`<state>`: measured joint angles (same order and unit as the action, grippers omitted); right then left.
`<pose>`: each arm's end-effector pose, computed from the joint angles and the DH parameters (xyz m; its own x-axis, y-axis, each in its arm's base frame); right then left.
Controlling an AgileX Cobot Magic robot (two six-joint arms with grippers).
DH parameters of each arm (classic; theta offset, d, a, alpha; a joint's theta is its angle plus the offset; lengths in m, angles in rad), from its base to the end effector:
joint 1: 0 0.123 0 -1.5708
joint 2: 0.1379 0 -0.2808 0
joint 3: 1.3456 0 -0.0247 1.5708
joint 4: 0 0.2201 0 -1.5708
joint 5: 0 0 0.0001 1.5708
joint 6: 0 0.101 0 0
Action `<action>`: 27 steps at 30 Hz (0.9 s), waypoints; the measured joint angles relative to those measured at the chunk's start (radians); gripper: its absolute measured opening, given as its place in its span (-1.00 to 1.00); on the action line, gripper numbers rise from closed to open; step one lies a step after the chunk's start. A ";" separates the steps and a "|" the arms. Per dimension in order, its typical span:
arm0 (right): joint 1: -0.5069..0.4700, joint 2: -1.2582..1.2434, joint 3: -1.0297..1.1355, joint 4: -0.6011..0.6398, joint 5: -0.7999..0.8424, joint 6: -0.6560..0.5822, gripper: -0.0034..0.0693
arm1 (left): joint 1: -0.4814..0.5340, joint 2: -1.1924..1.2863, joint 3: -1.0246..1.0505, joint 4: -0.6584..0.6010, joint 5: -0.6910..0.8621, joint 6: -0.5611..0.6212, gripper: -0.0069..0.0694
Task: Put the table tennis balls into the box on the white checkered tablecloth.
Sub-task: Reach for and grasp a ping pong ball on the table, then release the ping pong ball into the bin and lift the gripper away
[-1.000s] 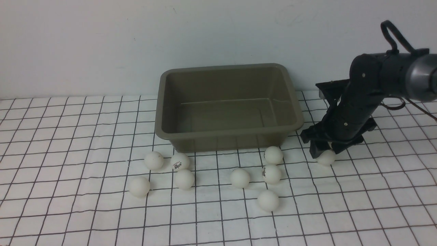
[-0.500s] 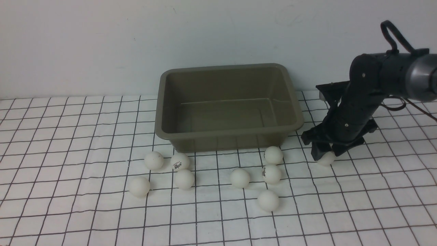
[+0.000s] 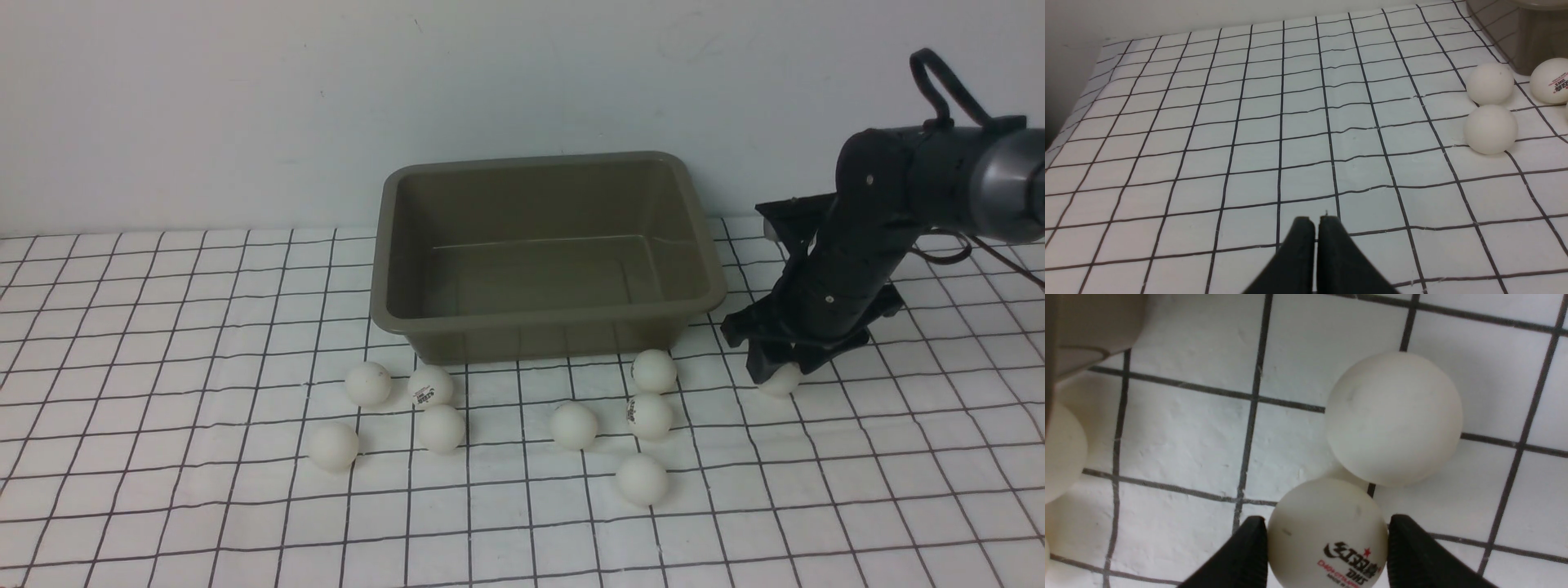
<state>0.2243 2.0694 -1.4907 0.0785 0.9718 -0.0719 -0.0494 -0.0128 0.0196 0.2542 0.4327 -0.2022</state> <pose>0.3724 0.0917 0.1665 -0.9625 -0.2478 -0.1105 -0.2555 0.9649 0.0613 0.0339 0.0090 0.1668 -0.3343 0.0458 -0.9413 -0.0404 0.9972 0.0629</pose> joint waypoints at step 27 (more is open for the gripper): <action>0.023 -0.218 -0.027 0.131 0.142 -0.107 0.05 | 0.000 0.000 0.000 0.000 0.000 0.000 -0.83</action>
<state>0.2477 1.8513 -1.5182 0.2090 1.1141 -0.1791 -0.0494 -0.0128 0.0196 0.2542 0.4327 -0.2022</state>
